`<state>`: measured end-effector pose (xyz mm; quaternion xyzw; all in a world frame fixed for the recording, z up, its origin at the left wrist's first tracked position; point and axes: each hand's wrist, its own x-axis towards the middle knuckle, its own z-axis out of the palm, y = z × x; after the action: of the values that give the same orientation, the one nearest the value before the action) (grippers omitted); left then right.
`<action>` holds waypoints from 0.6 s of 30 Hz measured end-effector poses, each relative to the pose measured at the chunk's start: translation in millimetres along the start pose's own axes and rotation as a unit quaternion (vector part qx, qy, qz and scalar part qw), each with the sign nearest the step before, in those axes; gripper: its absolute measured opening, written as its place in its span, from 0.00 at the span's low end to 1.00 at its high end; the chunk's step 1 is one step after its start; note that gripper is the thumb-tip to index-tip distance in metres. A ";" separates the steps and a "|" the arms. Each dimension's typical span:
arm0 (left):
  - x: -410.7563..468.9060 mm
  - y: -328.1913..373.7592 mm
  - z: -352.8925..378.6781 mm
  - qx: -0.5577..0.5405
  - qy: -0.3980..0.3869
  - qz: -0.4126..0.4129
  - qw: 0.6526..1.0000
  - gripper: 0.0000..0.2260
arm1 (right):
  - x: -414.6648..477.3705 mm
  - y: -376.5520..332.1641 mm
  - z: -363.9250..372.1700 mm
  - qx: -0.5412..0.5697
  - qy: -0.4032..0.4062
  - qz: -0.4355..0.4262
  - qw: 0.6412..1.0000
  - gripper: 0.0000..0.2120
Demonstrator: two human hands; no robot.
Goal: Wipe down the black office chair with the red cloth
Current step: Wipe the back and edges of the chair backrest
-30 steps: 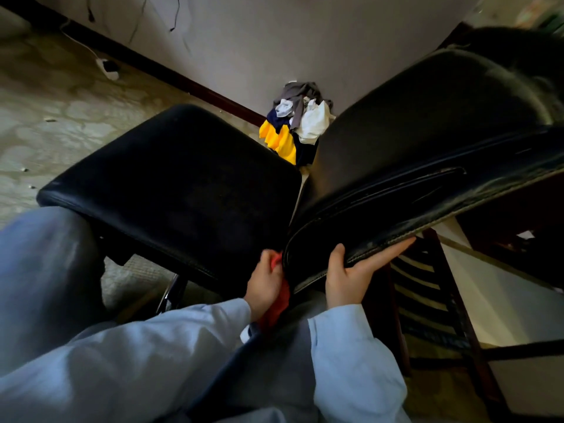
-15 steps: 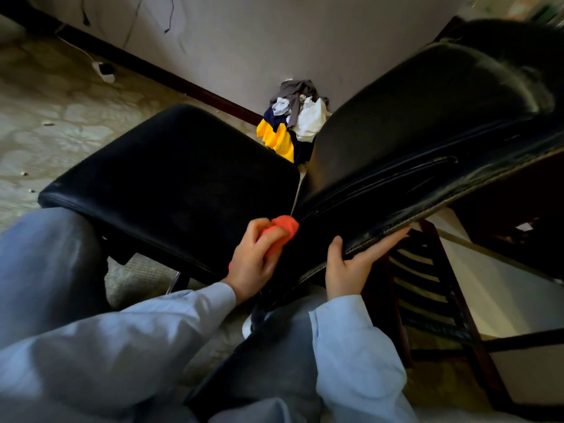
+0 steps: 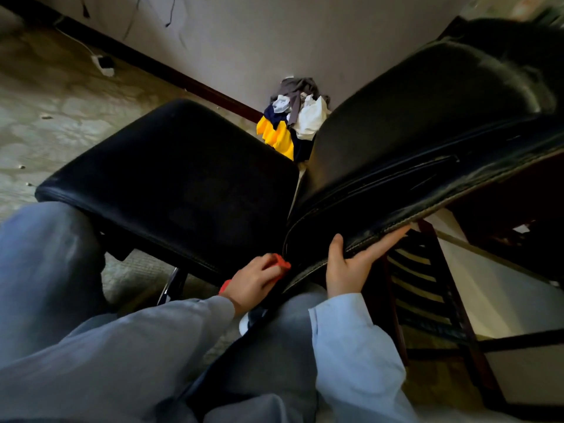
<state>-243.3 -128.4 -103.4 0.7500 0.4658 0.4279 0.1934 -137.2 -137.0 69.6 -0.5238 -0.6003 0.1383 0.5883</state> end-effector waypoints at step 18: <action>29.0 46.0 -28.5 -0.187 0.180 -0.071 0.963 0.13 | 0.3 2.1 0.9 0.005 0.005 -0.002 1.000 0.46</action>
<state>-236.4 -129.0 -42.4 0.5759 0.4564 0.6209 0.2732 -136.9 -135.5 67.9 -0.5203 -0.5978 0.1382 0.5940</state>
